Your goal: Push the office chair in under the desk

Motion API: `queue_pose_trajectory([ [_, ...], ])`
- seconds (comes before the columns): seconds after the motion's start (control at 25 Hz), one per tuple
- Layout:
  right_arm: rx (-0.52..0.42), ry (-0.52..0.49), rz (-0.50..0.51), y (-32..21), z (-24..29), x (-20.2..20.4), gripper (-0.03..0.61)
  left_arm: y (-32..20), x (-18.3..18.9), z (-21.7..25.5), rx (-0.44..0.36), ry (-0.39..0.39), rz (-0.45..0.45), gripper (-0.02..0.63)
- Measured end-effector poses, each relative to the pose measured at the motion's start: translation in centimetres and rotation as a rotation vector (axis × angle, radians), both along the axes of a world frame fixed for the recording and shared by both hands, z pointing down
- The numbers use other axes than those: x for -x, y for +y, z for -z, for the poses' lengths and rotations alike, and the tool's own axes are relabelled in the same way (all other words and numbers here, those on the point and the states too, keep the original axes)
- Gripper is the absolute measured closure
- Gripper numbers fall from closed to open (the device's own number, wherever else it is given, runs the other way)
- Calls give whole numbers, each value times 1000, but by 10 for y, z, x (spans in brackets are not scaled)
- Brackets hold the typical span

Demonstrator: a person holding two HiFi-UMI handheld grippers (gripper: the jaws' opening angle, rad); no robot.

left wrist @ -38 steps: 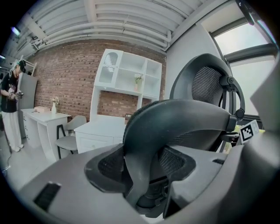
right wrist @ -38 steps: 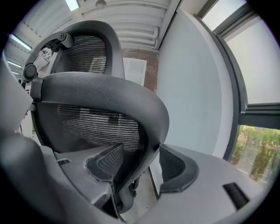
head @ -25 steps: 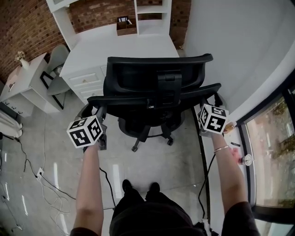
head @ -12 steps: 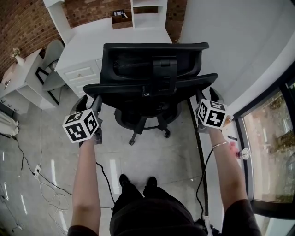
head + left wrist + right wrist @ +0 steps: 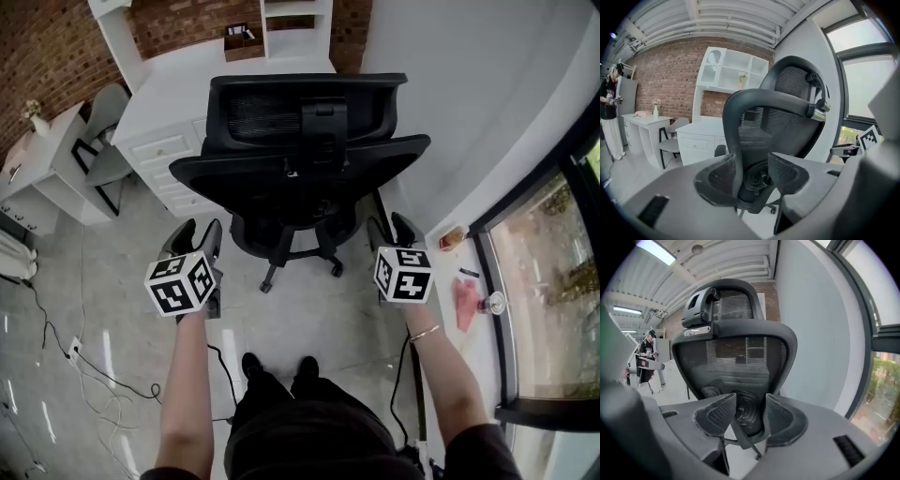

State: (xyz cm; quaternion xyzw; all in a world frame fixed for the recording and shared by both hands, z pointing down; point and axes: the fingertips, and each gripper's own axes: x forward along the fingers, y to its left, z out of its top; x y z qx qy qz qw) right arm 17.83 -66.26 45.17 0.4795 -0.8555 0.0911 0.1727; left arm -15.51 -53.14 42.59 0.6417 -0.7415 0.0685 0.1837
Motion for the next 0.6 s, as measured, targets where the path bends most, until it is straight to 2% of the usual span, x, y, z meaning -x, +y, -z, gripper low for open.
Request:
queue_pose_trajectory([
  [0.12, 4, 1, 36, 28, -2, 4, 400, 15, -24, -6, 10, -2, -36, 405],
  [0.28, 31, -47, 60, 59, -2, 9, 456, 29, -53, -12, 29, 2, -77, 452],
  [0.44, 25, -53, 74, 85, -2, 10, 542, 41, -81, -12, 25, 1, -118, 504],
  [0.6, 19, -70, 88, 104, 1, 11, 571, 51, -105, -11, 17, -7, -151, 555],
])
